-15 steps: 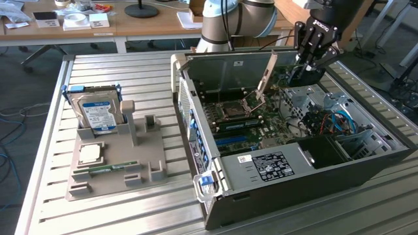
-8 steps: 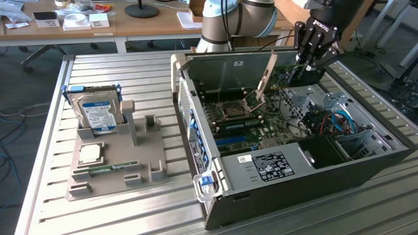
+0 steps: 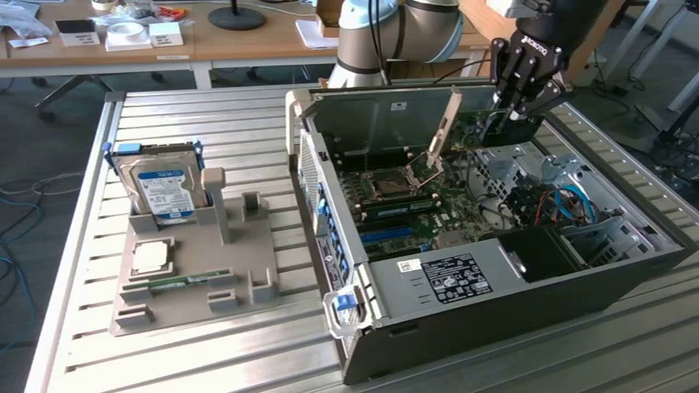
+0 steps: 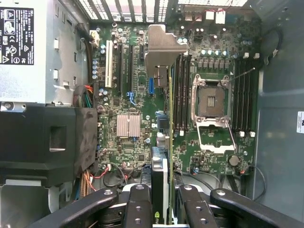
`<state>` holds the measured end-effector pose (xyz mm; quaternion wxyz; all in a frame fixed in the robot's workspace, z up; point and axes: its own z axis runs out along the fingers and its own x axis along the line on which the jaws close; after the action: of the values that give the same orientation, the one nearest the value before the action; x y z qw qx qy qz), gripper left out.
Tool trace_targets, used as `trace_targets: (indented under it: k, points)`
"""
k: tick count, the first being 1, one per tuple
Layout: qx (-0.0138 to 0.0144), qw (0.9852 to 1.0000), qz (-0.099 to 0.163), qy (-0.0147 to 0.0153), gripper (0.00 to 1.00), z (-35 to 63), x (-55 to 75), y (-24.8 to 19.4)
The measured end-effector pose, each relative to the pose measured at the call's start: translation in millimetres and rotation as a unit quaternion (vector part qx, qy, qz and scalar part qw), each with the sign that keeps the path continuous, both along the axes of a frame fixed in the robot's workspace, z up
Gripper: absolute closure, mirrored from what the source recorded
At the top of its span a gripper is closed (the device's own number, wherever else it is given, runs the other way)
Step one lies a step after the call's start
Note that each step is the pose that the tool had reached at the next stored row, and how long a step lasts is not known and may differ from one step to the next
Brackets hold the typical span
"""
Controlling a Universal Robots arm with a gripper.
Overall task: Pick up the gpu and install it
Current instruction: 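Insert the gpu into the slot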
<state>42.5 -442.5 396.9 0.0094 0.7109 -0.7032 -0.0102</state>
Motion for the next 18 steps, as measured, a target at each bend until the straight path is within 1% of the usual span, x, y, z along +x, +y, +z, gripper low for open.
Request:
trace_targets:
  k: [3,9,14,18]
  points:
    - [0.0001,1.0,0.0,-0.0001,0.73,-0.2,-0.5,0.0]
    - [0.0002,1.0,-0.001,0.0,0.73,-1.9,-13.1,0.8]
    - [0.0,1.0,-0.003,0.0,0.73,-8.7,-19.6,0.8]
    - [0.0,1.0,-0.003,0.0,0.73,-9.6,-20.4,0.8]
